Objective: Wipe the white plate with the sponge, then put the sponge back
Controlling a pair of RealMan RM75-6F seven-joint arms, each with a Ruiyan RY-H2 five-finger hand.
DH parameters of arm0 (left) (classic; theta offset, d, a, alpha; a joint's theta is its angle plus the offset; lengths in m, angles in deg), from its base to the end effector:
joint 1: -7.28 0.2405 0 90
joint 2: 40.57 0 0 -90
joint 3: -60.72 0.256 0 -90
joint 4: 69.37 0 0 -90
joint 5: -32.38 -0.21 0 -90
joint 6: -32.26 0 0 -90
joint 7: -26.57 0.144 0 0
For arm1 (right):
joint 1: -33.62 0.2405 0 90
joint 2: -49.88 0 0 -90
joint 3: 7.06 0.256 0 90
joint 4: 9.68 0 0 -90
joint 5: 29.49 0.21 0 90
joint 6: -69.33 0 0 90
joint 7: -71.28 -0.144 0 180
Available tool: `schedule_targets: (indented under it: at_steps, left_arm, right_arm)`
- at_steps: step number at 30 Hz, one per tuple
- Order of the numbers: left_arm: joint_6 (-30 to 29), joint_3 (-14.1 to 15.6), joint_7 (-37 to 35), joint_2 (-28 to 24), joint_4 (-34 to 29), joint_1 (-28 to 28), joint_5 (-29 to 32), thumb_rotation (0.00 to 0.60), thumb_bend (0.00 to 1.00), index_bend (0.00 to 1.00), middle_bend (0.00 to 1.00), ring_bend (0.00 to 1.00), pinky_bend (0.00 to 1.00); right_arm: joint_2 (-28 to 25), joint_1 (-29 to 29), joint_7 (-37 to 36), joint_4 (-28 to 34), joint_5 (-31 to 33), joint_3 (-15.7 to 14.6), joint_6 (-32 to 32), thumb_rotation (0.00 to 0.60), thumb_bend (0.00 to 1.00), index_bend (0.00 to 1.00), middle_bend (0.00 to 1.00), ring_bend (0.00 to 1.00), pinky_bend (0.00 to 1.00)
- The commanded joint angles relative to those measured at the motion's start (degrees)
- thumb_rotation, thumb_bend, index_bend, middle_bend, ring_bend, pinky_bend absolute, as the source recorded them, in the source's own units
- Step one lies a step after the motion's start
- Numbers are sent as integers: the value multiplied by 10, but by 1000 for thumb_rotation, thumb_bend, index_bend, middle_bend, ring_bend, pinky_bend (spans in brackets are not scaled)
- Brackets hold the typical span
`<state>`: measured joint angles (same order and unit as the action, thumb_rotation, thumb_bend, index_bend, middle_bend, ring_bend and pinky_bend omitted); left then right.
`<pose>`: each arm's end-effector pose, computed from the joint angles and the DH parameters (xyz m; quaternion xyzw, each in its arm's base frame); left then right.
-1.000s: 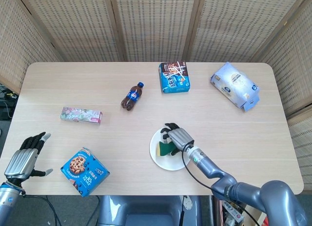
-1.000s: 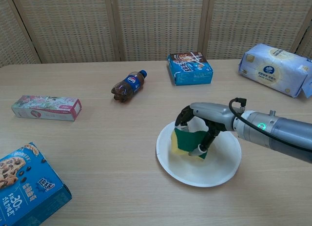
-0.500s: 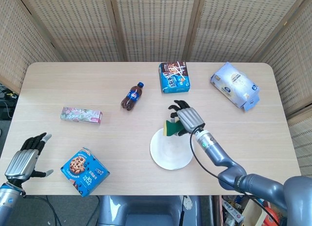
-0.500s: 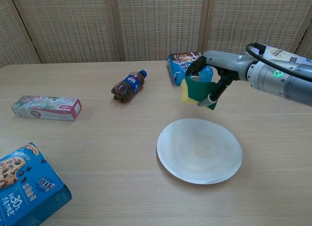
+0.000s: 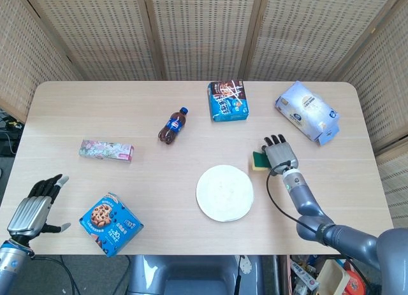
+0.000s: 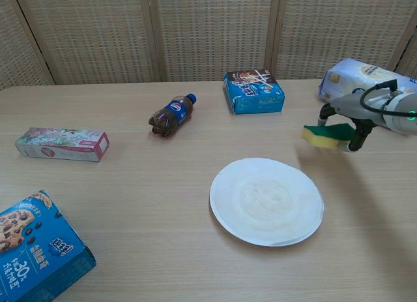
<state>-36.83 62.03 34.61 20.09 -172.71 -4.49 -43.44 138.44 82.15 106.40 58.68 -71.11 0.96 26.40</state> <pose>-0.2960 0.1888 0.1212 -0.6444 -0.4834 -0.2829 0.5206 -0.2197 -0.4020 -0.0028 0.7529 -0.3691 0.1781 0.5150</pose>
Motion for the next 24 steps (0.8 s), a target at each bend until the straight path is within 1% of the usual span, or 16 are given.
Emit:
schedule_targets:
  at_steps: [1, 4, 7, 8, 9, 10, 11, 12, 14, 16, 17, 19, 20, 24]
  left_arm:
    - [-1, 0, -3, -1, 0, 1, -1, 600, 0, 0, 0, 0, 0]
    - [-1, 1, -6, -3, -1, 1, -4, 600, 0, 0, 0, 0, 0]
    - [-8, -1, -16, -7, 1, 3, -9, 600, 0, 0, 0, 0, 0]
    - [-10, -2, -18, -7, 2, 4, -10, 600, 0, 0, 0, 0, 0]
    - [-16, -4, -21, -8, 4, 5, -11, 600, 0, 0, 0, 0, 0]
    - [-19, -5, -22, -9, 5, 7, -13, 600, 0, 0, 0, 0, 0]
    - [-25, -5, -27, -10, 6, 9, -18, 600, 0, 0, 0, 0, 0]
    - [-29, -4, -30, -11, 6, 11, -22, 600, 0, 0, 0, 0, 0]
    - [-38, -3, -35, -12, 7, 14, -33, 600, 0, 0, 0, 0, 0]
    - [-47, -3, -37, -12, 8, 18, -41, 600, 0, 0, 0, 0, 0]
    - [-57, -3, -39, -11, 9, 21, -47, 600, 0, 0, 0, 0, 0]
    - [-70, -4, -41, -10, 11, 26, -55, 600, 0, 0, 0, 0, 0]
    - [-81, -4, -43, -9, 13, 31, -60, 600, 0, 0, 0, 0, 0]
    - [-110, -2, -44, -4, 19, 44, -80, 600, 0, 0, 0, 0, 0]
  right_arm:
    - [-17, 8, 36, 41, 71, 2, -16, 600, 141, 0, 0, 0, 0]
    - [-38, 4, 29, 86, 67, 9, -42, 600, 123, 0, 0, 0, 0]
    - [-81, -22, -4, 173, 33, 19, -94, 600, 117, 0, 0, 0, 0]
    - [-93, -31, -15, 194, 22, 20, -105, 600, 100, 0, 0, 0, 0]
    - [-115, -49, -38, 231, -9, 21, -128, 600, 73, 0, 0, 0, 0]
    - [-130, -62, -51, 251, -34, 17, -143, 600, 57, 0, 0, 0, 0]
    - [-157, -91, -80, 282, -95, 5, -178, 600, 29, 0, 0, 0, 0]
    - [-171, -111, -103, 294, -141, -6, -201, 600, 13, 0, 0, 0, 0]
    - [-193, -148, -149, 303, -218, -28, -244, 600, 5, 0, 0, 0, 0]
    - [-209, -175, -184, 306, -267, -47, -274, 600, 4, 0, 0, 0, 0]
    - [-225, -198, -211, 307, -306, -68, -296, 600, 2, 0, 0, 0, 0]
    - [-242, -228, -242, 303, -349, -93, -327, 600, 0, 0, 0, 0, 0]
    - [-248, -250, -262, 296, -375, -107, -353, 600, 0, 0, 0, 0, 0]
    - [-246, -312, -308, 260, -428, -139, -428, 600, 0, 0, 0, 0, 0]
